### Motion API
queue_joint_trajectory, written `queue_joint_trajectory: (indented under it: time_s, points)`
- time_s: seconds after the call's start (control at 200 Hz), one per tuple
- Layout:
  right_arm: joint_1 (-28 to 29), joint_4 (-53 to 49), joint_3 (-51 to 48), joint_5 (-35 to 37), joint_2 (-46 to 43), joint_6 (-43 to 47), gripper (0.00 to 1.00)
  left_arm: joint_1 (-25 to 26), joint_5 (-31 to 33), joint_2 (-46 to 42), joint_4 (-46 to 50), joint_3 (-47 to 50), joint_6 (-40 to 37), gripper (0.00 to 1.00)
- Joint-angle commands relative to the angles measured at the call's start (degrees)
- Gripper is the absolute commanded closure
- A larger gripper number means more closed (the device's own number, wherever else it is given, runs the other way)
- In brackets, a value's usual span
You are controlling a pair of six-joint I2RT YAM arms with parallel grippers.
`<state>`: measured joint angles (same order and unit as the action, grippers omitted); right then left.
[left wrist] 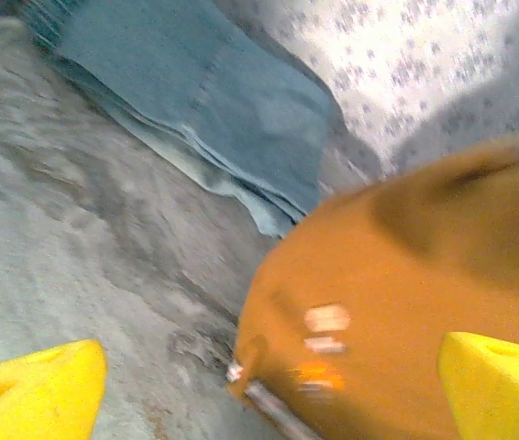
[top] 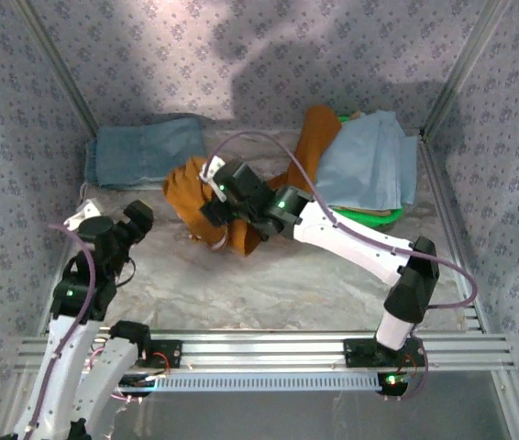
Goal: Fold and stack the trousers
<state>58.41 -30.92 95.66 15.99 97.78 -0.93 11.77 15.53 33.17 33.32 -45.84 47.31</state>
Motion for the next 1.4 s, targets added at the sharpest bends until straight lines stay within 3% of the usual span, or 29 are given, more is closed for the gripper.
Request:
queue_joint_trajectory:
  time_s: [0.0,0.155,0.255,0.355,0.46,0.565,0.67,0.79,0.949,1.109,1.394]
  points:
    - [-3.7,-2.7,-3.6,-1.1,-9.9,-10.0,0.01,-0.3,6.8,0.5,4.5,-2.6,2.6,0.07]
    - [-15.6,-10.5,-13.3,7.6,-18.1,-26.9,0.01,0.6,-1.3,8.6,-0.3,-3.7,-1.1,0.08]
    - [-21.7,-7.5,-23.1,1.4,-21.4,-34.6,0.08,7.5,-2.0,17.7,-3.1,-6.0,-3.3,0.08]
    - [-25.4,-0.6,-29.0,-7.1,-20.8,-36.9,0.33,17.1,1.8,25.6,-7.8,-7.6,-4.1,0.08]
    - [-27.1,2.0,-27.8,-10.6,-16.3,-35.7,0.70,23.2,1.4,32.7,-14.8,-8.7,-4.3,0.08]
    - [-27.7,3.8,-23.0,-13.7,-9.6,-35.6,0.89,25.8,0.6,39.8,-18.9,-10.3,-4.2,0.07]
    - [-29.1,4.2,-19.4,-12.3,-1.7,-35.6,0.98,26.1,-0.3,46.6,-24.8,-9.7,-3.5,0.06]
    - [-31.4,4.9,-18.7,-8.1,3.5,-36.8,1.00,25.6,1.0,54.7,-26.9,-10.0,-2.2,0.05]
    - [-33.7,4.5,-21.9,-4.9,3.0,-36.5,1.00,23.4,2.5,59.1,-29.0,-5.6,3.5,0.07]
    - [-37.5,3.9,-26.8,-2.3,-1.3,-35.7,1.00,21.8,5.1,55.2,-30.8,3.2,7.8,0.08]
    - [-48.4,1.6,-32.3,2.5,-4.3,-34.7,1.00,20.1,9.1,41.3,-22.2,16.0,15.7,0.11]
